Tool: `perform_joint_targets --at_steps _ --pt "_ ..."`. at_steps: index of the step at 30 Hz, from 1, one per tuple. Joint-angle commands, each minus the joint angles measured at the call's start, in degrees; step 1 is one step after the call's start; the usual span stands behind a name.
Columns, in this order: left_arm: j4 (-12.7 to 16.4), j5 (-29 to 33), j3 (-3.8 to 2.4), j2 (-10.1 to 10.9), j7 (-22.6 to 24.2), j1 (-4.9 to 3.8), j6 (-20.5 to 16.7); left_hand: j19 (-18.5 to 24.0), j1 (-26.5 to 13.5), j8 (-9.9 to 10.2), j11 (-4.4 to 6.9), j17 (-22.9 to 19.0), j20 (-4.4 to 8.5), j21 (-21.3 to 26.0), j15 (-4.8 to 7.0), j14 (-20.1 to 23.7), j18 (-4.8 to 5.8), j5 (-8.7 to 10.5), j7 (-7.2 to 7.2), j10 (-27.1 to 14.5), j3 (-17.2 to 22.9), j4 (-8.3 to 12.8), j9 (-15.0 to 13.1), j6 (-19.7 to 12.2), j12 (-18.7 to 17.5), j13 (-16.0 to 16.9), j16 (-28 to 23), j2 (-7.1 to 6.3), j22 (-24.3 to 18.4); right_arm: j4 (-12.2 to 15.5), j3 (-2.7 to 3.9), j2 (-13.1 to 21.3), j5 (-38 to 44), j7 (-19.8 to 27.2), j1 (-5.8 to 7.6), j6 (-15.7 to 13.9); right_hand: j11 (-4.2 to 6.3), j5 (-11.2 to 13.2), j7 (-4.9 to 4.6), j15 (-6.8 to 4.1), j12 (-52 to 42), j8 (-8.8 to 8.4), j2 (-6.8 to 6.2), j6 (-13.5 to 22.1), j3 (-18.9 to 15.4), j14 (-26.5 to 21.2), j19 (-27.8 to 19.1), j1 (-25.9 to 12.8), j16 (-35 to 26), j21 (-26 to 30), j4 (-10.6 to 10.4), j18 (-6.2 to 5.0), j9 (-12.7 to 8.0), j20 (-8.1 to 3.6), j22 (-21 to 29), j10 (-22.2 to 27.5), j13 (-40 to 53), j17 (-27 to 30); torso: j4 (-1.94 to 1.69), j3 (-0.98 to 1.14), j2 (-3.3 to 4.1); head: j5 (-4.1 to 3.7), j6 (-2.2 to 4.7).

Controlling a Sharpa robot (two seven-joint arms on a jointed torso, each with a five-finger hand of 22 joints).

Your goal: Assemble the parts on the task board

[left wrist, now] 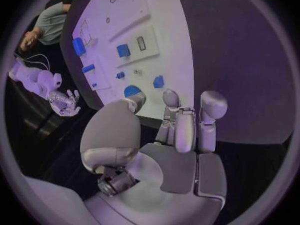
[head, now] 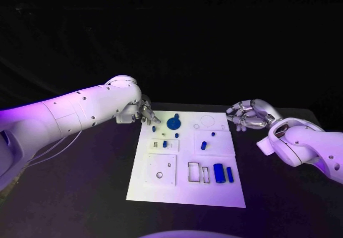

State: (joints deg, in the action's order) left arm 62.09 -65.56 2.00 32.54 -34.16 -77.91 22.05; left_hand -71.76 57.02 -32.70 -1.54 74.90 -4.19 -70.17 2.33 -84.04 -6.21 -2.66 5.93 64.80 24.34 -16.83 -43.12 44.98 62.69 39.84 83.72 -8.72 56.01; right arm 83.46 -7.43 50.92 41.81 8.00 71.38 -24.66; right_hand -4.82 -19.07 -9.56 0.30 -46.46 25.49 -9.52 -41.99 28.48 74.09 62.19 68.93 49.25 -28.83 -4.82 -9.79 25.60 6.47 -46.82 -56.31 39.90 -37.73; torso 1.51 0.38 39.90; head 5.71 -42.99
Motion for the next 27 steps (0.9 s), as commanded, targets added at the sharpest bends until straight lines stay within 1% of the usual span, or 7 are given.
perform_joint_targets --at_steps 1,4,7,10,18,22,27 --pt "-0.52 -1.2 -0.01 -0.38 1.34 0.15 1.49 0.0 0.7 -0.05 -0.1 3.28 0.14 -0.05 -0.29 -2.36 -0.81 -0.33 0.05 -0.29 -0.49 0.02 0.09 0.23 -0.13 -0.03 0.11 -0.1 0.13 0.05 0.01 -0.07 0.08 0.56 -0.01 0.14 0.01 -0.3 -0.25 0.2 0.25 0.22 -0.56 -0.01 0.17 -0.4 0.36 -0.13 -0.39 0.2 0.05 -0.6 -0.08 0.13 0.05 0.45 -0.05 0.07 -0.04 0.03 -0.09 -0.04 -0.1" --pt "-0.79 -1.19 0.0 -0.53 1.45 0.25 1.6 -0.02 0.72 -0.04 -0.11 3.31 0.15 -0.07 -0.29 -2.37 -0.81 -0.33 0.06 -0.31 -0.49 0.03 0.11 0.22 -0.14 -0.04 0.13 -0.09 0.17 0.04 0.01 -0.06 0.08 0.55 -0.01 0.13 0.01 -0.3 -0.25 0.2 0.25 0.22 -0.56 -0.01 0.17 -0.4 0.36 -0.13 -0.39 0.2 0.05 -0.6 -0.08 0.13 0.05 0.45 -0.05 0.07 -0.07 0.04 -0.09 -0.03 -0.13" --pt "-1.05 -1.12 0.05 -0.72 1.63 0.34 1.87 -0.04 0.77 -0.03 -0.11 3.38 0.16 -0.09 -0.29 -2.39 -0.8 -0.34 0.07 -0.31 -0.49 0.04 0.14 0.22 -0.12 -0.03 0.16 -0.05 0.2 0.02 0.01 -0.1 0.08 0.56 -0.01 0.12 0.01 -0.3 -0.25 0.2 0.25 0.22 -0.56 -0.01 0.17 -0.4 0.36 -0.13 -0.39 0.2 0.05 -0.6 -0.08 0.13 0.05 0.45 -0.05 0.07 -0.02 0.04 -0.11 0.0 -0.17" --pt "-1.2 -0.92 0.1 -0.83 1.81 0.4 2.03 -0.01 1.31 0.02 -0.14 3.35 0.16 -0.04 -0.31 -2.38 -0.81 -0.35 0.1 -0.42 -0.44 0.1 0.38 0.27 -0.13 -0.08 0.17 0.25 0.13 -0.01 0.01 -0.14 0.08 0.57 -0.01 0.14 0.0 -0.33 -0.26 0.21 0.27 0.26 -0.52 -0.03 0.19 -0.42 0.35 -0.12 -0.49 0.29 0.06 -0.6 -0.09 0.14 0.12 0.48 -0.11 0.06 -0.01 0.05 -0.13 -0.02 -0.21" --pt "-1.56 -0.61 0.3 -1.16 2.13 0.66 2.64 -0.02 1.99 -0.08 -0.14 3.39 0.16 -0.03 -0.33 -2.38 -0.81 -0.35 0.09 -0.53 -0.38 0.13 0.62 0.57 -0.11 -0.11 0.2 0.53 0.13 -0.01 0.01 -0.19 0.09 0.62 -0.02 0.17 0.0 -0.38 -0.26 0.22 0.27 0.28 -0.48 -0.05 0.21 -0.43 0.35 -0.12 -0.55 0.35 0.06 -0.6 -0.1 0.15 0.17 0.5 -0.16 0.05 -0.04 0.09 -0.11 -0.11 -0.24" --pt "-1.76 -0.37 0.37 -1.31 2.22 0.82 2.59 -0.05 3.23 -0.16 -0.12 3.47 0.17 -0.05 -0.31 -2.39 -0.8 -0.35 0.06 -0.66 -0.16 0.14 1.05 0.89 -0.08 -0.2 0.27 0.97 0.19 -0.01 0.01 -0.21 0.1 0.61 -0.02 0.19 0.0 -0.38 -0.26 0.22 0.27 0.28 -0.48 -0.05 0.21 -0.43 0.35 -0.12 -0.55 0.35 0.06 -0.6 -0.1 0.15 0.17 0.5 -0.16 0.05 -0.06 0.06 -0.12 -0.11 -0.28" --pt "-1.91 -0.13 0.39 -1.45 2.31 0.97 2.33 -0.09 4.07 -0.13 -0.11 3.49 0.16 -0.08 -0.31 -2.4 -0.78 -0.35 0.08 -0.65 0.28 0.12 1.42 1.0 0.03 -0.16 0.3 1.58 0.25 -0.03 0.01 -0.25 0.1 0.6 -0.02 0.22 -0.01 -0.47 -0.26 0.22 0.27 0.33 -0.44 -0.08 0.23 -0.43 0.35 -0.12 -0.64 0.44 0.08 -0.6 -0.1 0.16 0.23 0.52 -0.22 0.04 0.03 0.07 -0.07 -0.07 -0.34"
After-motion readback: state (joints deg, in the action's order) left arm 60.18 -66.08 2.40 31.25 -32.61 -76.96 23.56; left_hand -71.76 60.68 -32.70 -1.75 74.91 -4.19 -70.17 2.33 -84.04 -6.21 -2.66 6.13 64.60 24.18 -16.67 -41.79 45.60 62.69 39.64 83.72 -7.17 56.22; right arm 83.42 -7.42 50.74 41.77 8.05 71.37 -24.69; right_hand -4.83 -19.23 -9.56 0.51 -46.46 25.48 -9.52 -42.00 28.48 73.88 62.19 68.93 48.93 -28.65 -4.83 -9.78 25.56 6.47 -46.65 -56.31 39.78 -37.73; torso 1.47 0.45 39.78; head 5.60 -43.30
